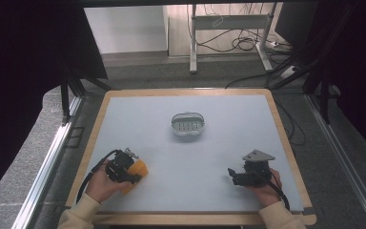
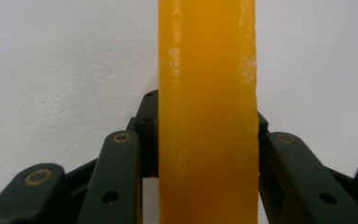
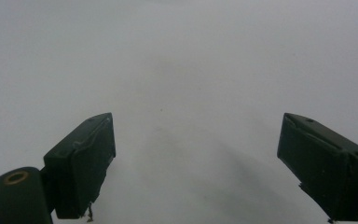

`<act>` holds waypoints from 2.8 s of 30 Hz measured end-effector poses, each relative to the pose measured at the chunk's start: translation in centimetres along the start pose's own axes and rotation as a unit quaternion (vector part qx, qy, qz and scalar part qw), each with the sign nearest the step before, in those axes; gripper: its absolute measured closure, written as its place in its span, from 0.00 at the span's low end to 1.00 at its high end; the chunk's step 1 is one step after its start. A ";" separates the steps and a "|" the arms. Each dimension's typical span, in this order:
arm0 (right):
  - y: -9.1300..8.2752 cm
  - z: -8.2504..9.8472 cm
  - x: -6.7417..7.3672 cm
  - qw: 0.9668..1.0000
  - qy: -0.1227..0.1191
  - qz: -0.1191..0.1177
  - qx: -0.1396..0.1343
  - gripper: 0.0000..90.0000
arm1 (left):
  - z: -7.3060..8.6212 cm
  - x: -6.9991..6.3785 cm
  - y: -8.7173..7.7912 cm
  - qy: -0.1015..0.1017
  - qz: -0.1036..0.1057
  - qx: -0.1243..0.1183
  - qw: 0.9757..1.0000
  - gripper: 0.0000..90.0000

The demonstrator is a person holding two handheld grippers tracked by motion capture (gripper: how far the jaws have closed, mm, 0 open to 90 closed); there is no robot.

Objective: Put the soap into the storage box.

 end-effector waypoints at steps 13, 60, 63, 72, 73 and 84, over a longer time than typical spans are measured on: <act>-0.1 0.0 0.0 1.000 0.000 0.004 -0.004 0.14 | 0.1 -0.1 -1.6 0.020 0.006 -0.011 1.000 0.68; -0.1 0.0 0.0 1.000 0.001 0.000 -0.002 0.14 | -3.5 -0.2 -3.3 0.079 0.035 -0.034 0.996 0.68; -0.1 0.0 0.0 1.000 0.001 0.000 -0.001 0.14 | -3.8 -0.2 -3.5 0.080 0.035 -0.035 0.996 0.68; -0.1 0.1 0.0 1.000 0.000 0.001 0.001 0.14 | -4.4 0.2 -3.7 0.082 0.033 -0.040 0.995 0.68; 0.0 0.1 0.0 1.000 0.000 0.001 0.001 0.14 | -4.5 0.3 -3.7 0.082 0.034 -0.041 0.995 0.68; 0.0 0.1 0.0 1.000 -0.001 0.003 0.004 0.14 | -5.6 0.4 -3.3 0.093 0.034 -0.037 0.994 0.68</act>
Point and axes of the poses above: each handheld gripper's, and its own axes: y roughly forward along the jaws, z roughly out of its underside, x roughly to its left, the point moved 1 cm from there along y, roughly forward along the jaws, and after that the axes turned 6 degrees about y, right-handed, at the moved point
